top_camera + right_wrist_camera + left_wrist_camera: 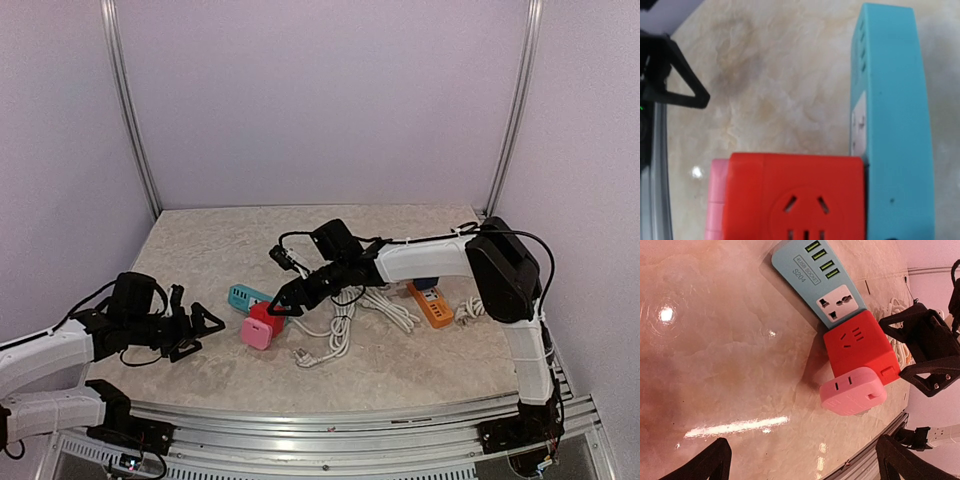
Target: Pull the plug off the socket
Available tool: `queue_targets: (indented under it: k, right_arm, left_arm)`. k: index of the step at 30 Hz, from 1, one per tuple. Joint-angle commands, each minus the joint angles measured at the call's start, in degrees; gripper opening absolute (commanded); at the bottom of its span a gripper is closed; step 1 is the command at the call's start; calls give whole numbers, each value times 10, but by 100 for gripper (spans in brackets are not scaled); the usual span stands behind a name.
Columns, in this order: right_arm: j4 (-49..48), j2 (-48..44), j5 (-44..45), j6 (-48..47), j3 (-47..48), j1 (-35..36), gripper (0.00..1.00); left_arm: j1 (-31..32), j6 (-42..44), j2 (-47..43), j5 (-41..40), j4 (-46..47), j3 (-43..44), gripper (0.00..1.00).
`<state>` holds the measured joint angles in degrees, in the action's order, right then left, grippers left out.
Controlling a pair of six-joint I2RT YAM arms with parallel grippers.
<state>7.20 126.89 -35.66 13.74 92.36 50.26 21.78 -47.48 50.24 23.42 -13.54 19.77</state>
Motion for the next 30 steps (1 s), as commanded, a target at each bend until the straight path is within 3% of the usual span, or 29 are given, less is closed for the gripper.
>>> queue_targets:
  k: [1, 10, 23, 30]
  right_arm:
    - [6, 26, 16, 38, -31, -35, 68]
    - [-8, 39, 35, 64, -28, -66, 60]
    - [-14, 52, 49, 71, -33, -100, 57]
    - [1, 61, 53, 56, -25, -101, 56]
  left_arm:
    - [-5, 16, 20, 5, 20, 28, 99]
    - [-10, 35, 94, 13, 56, 77, 99]
    - [1, 49, 227, 82, 197, 127, 99]
    - [34, 42, 295, 73, 223, 181, 99]
